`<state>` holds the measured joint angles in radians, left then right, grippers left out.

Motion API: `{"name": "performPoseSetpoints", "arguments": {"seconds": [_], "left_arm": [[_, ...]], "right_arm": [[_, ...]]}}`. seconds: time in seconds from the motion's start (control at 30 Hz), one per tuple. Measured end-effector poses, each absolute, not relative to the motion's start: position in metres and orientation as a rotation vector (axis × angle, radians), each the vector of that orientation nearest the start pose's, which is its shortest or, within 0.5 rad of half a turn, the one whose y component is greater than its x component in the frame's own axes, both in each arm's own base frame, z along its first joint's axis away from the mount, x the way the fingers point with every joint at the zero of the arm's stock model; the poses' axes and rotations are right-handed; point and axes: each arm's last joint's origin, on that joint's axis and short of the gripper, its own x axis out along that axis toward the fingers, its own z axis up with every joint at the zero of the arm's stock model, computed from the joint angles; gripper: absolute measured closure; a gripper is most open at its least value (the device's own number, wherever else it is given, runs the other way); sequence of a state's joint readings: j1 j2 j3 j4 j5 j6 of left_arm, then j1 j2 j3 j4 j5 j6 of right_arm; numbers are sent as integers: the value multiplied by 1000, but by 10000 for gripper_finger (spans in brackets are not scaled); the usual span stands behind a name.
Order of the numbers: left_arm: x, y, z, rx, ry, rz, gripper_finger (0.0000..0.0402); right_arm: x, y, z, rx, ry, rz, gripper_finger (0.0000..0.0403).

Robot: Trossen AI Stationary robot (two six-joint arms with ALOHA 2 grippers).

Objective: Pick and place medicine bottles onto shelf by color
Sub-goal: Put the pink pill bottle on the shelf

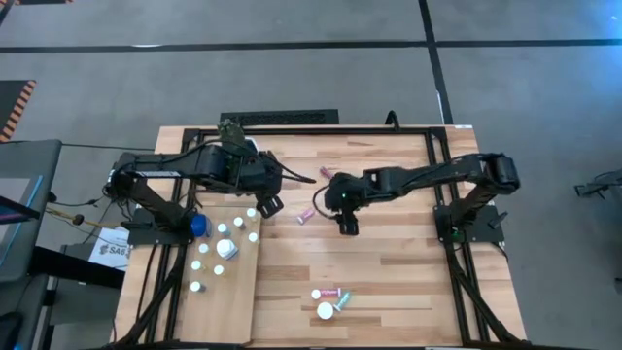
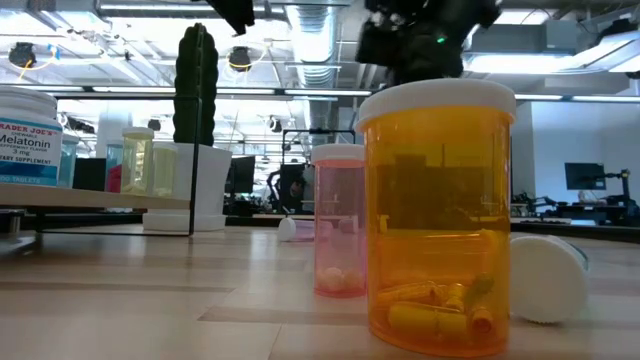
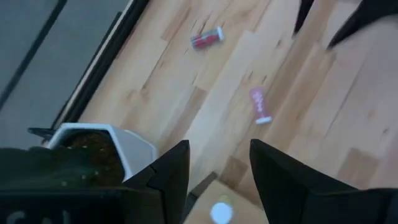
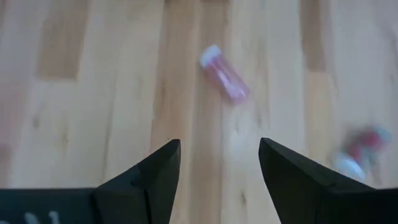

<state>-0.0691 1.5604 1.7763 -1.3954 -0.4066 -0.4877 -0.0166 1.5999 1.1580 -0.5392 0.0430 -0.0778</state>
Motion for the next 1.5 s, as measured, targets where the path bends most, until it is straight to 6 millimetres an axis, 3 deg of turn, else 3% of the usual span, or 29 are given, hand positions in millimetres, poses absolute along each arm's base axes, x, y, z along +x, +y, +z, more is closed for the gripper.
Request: {"name": "performPoseSetpoints", "arguments": {"seconds": [0.3,0.57,0.73,0.87,1.03,1.3,1.5], "left_arm": [[279,-20,391,-244,997,618,246],[277,-29,391,-299,983,639,246],[275,-32,390,-320,995,653,246],[274,-34,390,-321,1009,652,246],[272,-34,389,-312,1023,656,246],[269,-34,389,-307,1044,667,246],[269,-34,388,-302,1054,672,246]], "right_arm": [[343,-45,232,-108,875,106,163],[372,-65,198,-117,889,106,163],[392,-67,171,-125,978,147,163],[404,-66,160,-119,1030,202,163],[417,-63,155,-171,967,241,163],[418,-64,130,-160,1034,257,163],[420,-65,126,-156,1035,254,180]]}}
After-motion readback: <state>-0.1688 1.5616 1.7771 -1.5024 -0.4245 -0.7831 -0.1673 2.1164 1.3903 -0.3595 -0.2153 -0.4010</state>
